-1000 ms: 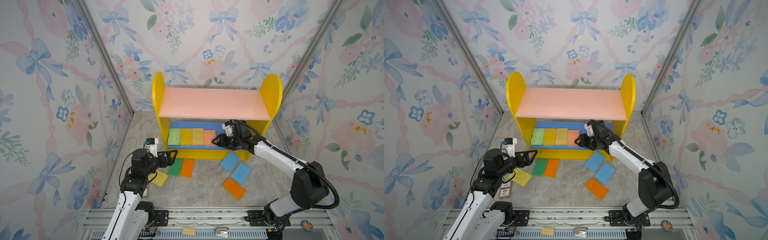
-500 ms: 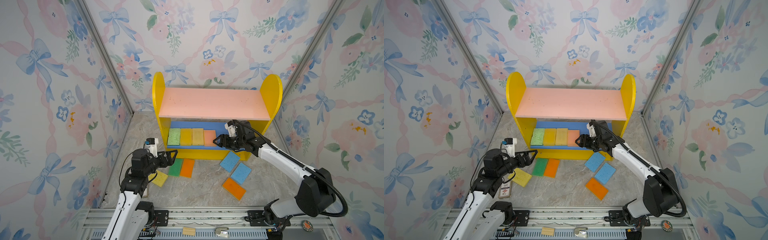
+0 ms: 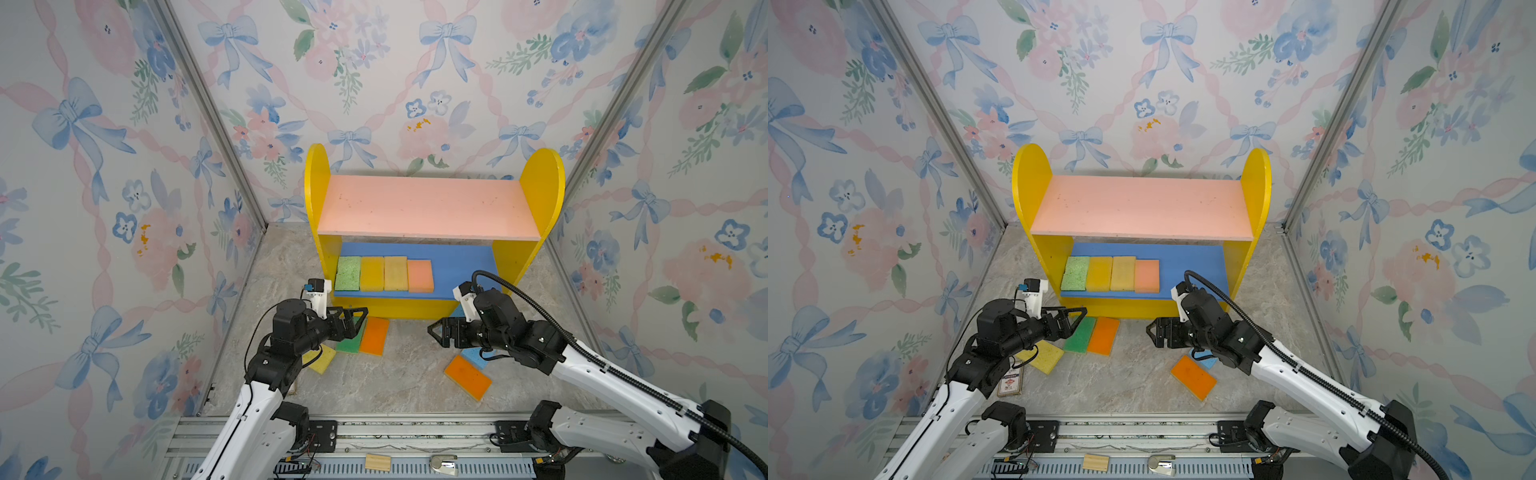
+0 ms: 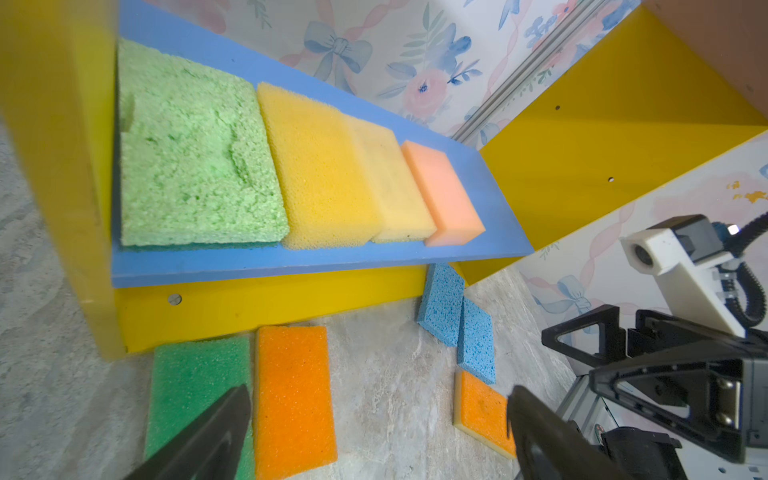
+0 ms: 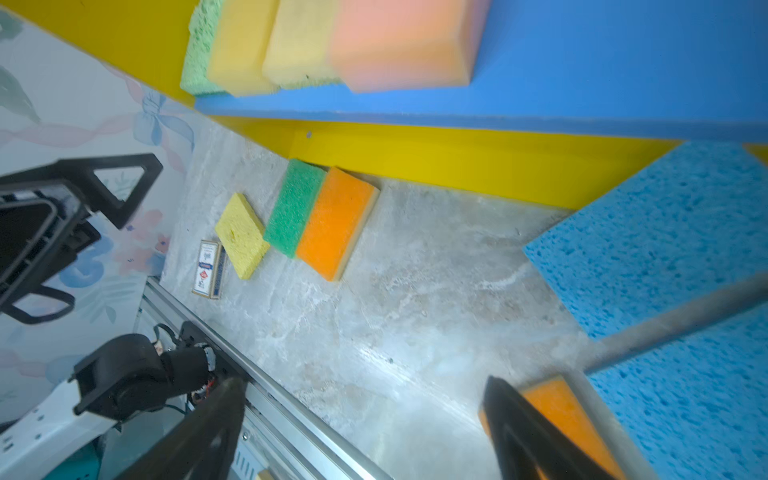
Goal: Place and organize the cleaning sponges onto the shelf
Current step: 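Open the right gripper and draw it back toward the orange sponge, then lower the open right gripper onto the orange sponge beside the blue sponges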
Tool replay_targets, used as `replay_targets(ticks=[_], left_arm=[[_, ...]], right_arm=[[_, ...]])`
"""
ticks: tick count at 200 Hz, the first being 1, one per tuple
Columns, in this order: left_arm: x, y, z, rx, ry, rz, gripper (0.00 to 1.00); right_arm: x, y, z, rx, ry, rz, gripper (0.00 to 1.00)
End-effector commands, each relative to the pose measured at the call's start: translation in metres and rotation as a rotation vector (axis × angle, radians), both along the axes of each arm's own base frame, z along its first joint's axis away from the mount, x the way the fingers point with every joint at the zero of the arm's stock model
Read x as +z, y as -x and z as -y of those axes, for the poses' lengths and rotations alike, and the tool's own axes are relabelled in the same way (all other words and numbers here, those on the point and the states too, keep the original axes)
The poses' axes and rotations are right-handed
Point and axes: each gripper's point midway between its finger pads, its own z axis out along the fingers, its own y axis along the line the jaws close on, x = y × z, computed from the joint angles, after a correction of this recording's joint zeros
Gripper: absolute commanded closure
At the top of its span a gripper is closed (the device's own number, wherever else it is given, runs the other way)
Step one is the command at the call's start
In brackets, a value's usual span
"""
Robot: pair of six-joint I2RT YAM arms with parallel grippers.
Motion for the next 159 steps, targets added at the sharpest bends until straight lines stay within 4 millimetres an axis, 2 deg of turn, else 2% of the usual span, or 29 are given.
replay_targets(ticks=[1, 41, 72, 104, 159], left_arm=[[-0.011, 0.002, 0.003, -0.019, -0.02, -0.021, 0.02], [-0.017, 0.002, 0.006, -0.032, -0.026, -0.043, 0.02], [-0.02, 0.003, 0.01, -0.043, -0.032, -0.05, 0.02], [-0.021, 0.006, 0.014, -0.061, -0.036, -0.048, 0.02], [-0.032, 0.004, 0.015, -0.055, -0.054, -0.088, 0.02]], right_arm=[[-0.016, 0.021, 0.03, -0.068, 0.102, -0.023, 0.01], [-0.01, 0.047, 0.051, -0.058, 0.118, -0.014, 0.03], [-0.014, 0.056, 0.057, -0.042, 0.134, -0.024, 0.03], [-0.028, 0.057, 0.058, -0.026, 0.174, -0.025, 0.03], [-0.036, 0.048, 0.055, -0.023, 0.202, 0.009, 0.03]])
